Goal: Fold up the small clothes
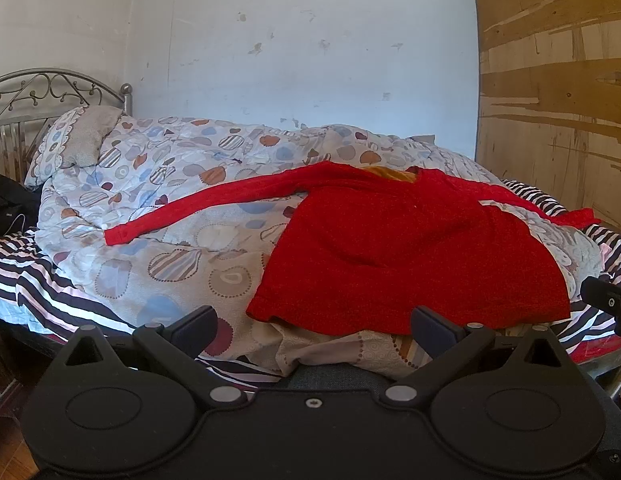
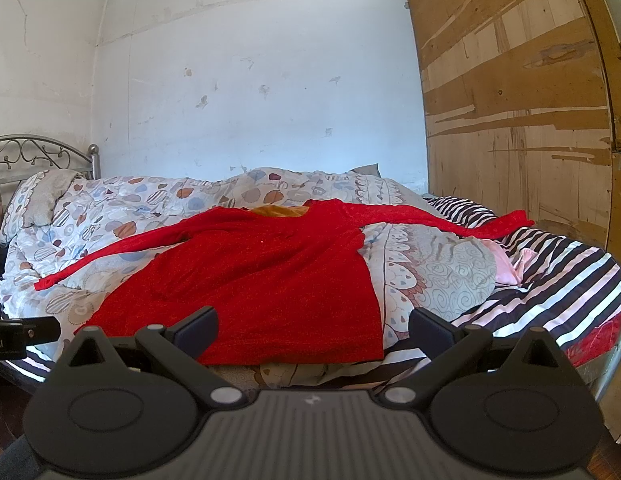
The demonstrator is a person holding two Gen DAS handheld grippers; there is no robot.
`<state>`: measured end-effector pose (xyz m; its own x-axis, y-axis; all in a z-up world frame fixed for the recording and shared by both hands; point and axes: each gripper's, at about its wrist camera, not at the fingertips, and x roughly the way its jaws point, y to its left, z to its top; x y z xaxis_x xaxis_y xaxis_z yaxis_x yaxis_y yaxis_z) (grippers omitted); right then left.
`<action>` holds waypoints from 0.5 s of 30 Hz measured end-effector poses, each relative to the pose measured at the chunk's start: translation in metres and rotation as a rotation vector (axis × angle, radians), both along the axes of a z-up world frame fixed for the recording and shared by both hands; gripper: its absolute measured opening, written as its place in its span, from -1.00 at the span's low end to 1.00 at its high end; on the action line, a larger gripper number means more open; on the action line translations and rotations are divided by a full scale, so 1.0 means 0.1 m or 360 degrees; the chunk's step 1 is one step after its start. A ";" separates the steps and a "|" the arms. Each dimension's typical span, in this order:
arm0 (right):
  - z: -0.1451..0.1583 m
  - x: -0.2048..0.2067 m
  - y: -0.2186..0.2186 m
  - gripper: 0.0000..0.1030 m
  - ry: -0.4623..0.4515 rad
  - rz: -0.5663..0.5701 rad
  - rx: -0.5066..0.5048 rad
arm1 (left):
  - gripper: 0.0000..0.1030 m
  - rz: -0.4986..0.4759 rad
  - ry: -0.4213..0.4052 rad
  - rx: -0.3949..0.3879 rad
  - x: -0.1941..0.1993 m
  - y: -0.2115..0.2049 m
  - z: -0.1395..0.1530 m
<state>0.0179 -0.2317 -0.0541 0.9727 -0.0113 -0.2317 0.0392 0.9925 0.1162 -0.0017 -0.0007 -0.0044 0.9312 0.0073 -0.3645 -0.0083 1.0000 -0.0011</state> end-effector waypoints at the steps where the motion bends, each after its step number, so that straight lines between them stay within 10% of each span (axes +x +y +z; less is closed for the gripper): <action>1: 0.00 0.00 0.00 1.00 -0.0001 0.0001 0.0001 | 0.99 -0.0001 0.0000 0.0001 0.00 0.00 0.00; 15: 0.00 0.00 0.00 1.00 0.0000 0.0000 0.0003 | 0.99 -0.0001 0.0001 0.0001 0.00 0.00 0.00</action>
<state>0.0182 -0.2315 -0.0544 0.9727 -0.0109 -0.2317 0.0393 0.9922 0.1181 -0.0016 -0.0005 -0.0043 0.9310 0.0069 -0.3650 -0.0076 1.0000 -0.0004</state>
